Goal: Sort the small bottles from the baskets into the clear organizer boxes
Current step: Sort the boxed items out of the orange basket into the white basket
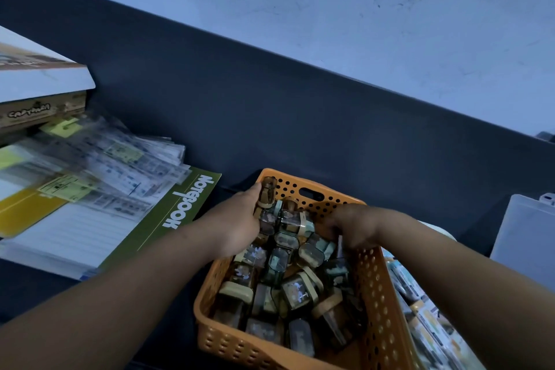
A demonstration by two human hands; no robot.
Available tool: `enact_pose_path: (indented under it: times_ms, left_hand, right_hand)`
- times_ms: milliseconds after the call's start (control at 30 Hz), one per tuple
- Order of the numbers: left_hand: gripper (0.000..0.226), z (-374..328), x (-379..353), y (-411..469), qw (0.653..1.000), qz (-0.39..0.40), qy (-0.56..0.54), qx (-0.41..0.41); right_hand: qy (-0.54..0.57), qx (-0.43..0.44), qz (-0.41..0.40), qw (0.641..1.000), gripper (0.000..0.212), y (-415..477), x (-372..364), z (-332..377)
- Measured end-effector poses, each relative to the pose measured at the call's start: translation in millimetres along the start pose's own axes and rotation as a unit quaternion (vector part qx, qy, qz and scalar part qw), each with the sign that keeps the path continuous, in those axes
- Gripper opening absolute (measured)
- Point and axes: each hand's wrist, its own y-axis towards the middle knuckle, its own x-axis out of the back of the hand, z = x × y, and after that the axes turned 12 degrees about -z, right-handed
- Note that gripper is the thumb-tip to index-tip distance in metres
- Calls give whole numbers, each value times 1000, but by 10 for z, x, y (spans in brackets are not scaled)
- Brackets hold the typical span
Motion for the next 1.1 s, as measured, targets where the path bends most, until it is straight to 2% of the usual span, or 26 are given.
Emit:
enact_pose_path:
  times_ms: [133,267,333,400,433,533,567,633,733,800,867,900,967,1100]
  left_hand:
    - [75,-10,-9,-3,1000,-7,9,4]
    - [78,4,-37,19,1000,-9,10,1]
    - [76,19,-50,43,1000,-12,12,-2]
    - [74,41,-65,71,1000,-13,19,-5]
    - [73,57,-69,85,1000,-13,22,-3]
    - [74,90,-82,110,1000,-8,26,3]
    - [74,95,-83,115,1000,-7,28,2]
    - [75,92,-75,119,999,-8,33,4]
    - [76,75,-61,109,999,-8,39,11]
    - [76,61,-54,99,999,-10,38,11]
    - [75,45,-48,90,999,-12,39,10]
    - [75,39,-46,87,999,-12,40,8]
    - [74,32,-43,81,999,-11,42,5]
    - [73,33,-44,76,999,-10,39,5]
  right_hand:
    - [134,-27,-151,979,19,-219,41,-116]
    - [362,-63,-256,894,17,-573,32,-326]
    - [424,-89,-295,852,17,-739,-19,-458]
    - [441,-129,-321,828,16,-895,-79,-589]
    - [431,-152,-326,828,15,-961,-111,-654]
    - [278,-223,-328,875,13,-1115,-161,-742]
    - [245,-225,-340,880,16,-1142,-153,-713]
    - [256,-184,-344,884,22,-1148,-85,-564]
    - [250,-97,-260,928,35,-1033,29,-230]
    - [143,-43,-181,972,50,-874,57,-48]
    - [46,-10,-72,996,58,-719,42,98]
    - [22,-5,-25,999,58,-655,16,150]
    - [21,3,2,1000,55,-565,-49,214]
    - [95,-25,-57,993,39,-507,-41,135]
